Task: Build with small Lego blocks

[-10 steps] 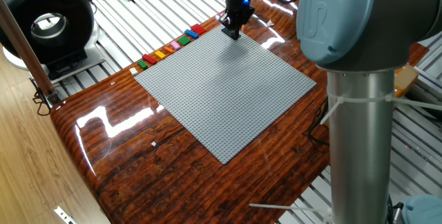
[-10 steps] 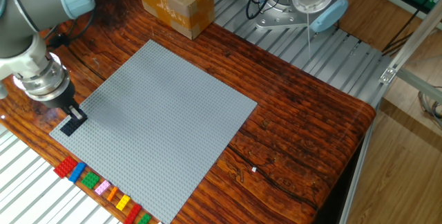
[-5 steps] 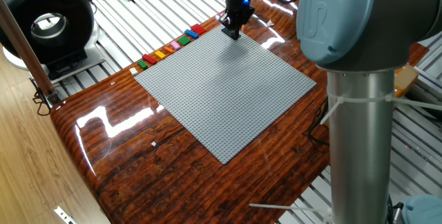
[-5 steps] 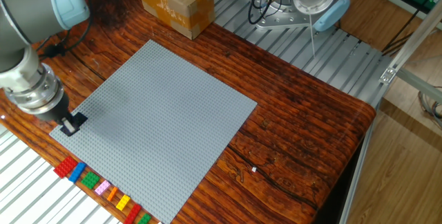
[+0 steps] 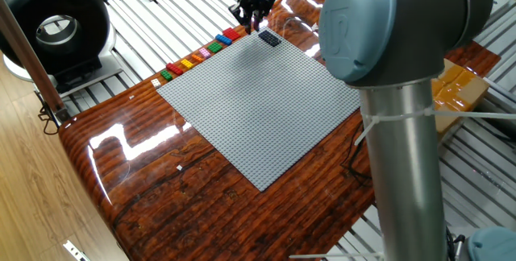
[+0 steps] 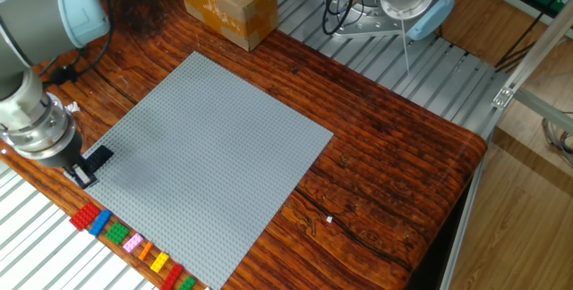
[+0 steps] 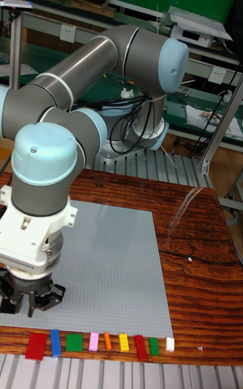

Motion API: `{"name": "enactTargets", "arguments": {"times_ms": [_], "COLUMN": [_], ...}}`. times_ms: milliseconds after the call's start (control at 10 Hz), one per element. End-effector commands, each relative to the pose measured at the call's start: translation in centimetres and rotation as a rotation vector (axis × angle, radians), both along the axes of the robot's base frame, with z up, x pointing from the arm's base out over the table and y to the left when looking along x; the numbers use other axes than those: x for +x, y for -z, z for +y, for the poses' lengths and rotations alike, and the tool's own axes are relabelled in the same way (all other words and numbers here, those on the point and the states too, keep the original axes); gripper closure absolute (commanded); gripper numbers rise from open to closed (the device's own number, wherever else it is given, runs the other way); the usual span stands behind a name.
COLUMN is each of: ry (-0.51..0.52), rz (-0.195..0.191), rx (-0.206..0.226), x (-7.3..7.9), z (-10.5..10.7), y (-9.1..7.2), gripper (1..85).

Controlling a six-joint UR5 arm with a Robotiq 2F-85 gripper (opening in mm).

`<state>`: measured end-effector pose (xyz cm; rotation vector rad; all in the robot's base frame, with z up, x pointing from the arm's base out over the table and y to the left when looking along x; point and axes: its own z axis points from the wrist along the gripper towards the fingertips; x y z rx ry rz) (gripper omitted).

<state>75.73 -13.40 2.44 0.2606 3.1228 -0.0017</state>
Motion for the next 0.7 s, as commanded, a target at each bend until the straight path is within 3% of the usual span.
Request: {"name": "enactTargets", "arguments": {"times_ms": [0, 200, 600], "ry": [-0.067, -0.134, -0.146], "rz": [-0.024, -0.045, -0.06], "rx": [-0.023, -0.014, 0.0], "x": [1.4, 2.2, 3.2], "z": [-0.1, 0.5, 1.9], "y": [-0.3, -0.3, 0.1], "gripper": [56.0, 56.7, 56.7]}}
